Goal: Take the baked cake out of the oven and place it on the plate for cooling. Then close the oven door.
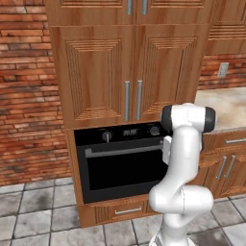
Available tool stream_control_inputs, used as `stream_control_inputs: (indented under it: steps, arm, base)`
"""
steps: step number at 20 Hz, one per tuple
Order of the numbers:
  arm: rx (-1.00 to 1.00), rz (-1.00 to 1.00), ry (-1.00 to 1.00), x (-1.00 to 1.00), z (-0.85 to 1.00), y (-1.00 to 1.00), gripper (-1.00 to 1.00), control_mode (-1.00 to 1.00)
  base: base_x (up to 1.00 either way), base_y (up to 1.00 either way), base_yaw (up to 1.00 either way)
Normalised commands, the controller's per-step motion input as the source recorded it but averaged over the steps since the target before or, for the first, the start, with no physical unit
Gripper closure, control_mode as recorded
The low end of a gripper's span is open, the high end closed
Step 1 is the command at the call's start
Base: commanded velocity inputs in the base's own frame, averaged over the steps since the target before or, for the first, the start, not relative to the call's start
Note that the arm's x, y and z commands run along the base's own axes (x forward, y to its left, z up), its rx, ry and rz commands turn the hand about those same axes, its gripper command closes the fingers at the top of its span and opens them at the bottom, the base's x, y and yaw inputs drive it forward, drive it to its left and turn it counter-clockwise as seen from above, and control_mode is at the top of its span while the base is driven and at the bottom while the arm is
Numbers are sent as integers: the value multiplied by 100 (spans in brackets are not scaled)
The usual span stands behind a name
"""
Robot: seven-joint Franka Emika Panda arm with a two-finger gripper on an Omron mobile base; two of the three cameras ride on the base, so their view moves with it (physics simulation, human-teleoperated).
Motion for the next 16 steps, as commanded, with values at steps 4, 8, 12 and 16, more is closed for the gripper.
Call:
stream_control_inputs:
  steps: [4, 8, 12, 16]
  arm:
    - [-2, 0, 3, -46, -8, 0, 100, -100]
    - [-2, 0, 6, -49, -10, 0, 100, -100]
    - [-5, 0, 10, -64, -12, 0, 100, -100]
    - [-4, 0, 10, -53, -7, 0, 100, -100]
  base:
    - [0, 0, 0]
    - [0, 0, 0]
    - [0, 0, 0]
    - [0, 0, 0]
